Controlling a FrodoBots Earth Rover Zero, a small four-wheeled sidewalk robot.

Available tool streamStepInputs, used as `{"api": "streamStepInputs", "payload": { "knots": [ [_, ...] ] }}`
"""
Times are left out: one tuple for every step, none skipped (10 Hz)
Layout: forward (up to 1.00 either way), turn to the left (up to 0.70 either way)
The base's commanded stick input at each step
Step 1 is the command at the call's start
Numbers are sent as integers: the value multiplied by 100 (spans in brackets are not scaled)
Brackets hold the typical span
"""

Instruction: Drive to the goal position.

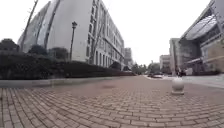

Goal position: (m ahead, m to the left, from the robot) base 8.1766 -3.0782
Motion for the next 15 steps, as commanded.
{"api": "streamStepInputs", "payload": {
  "knots": [
    [70, 0],
    [70, 0],
    [70, 0],
    [70, 0],
    [70, 0],
    [70, 0],
    [70, 0],
    [70, 0],
    [70, 0],
    [70, 0],
    [70, 0],
    [70, 0],
    [70, 0],
    [70, 0],
    [70, 0]
  ]
}}
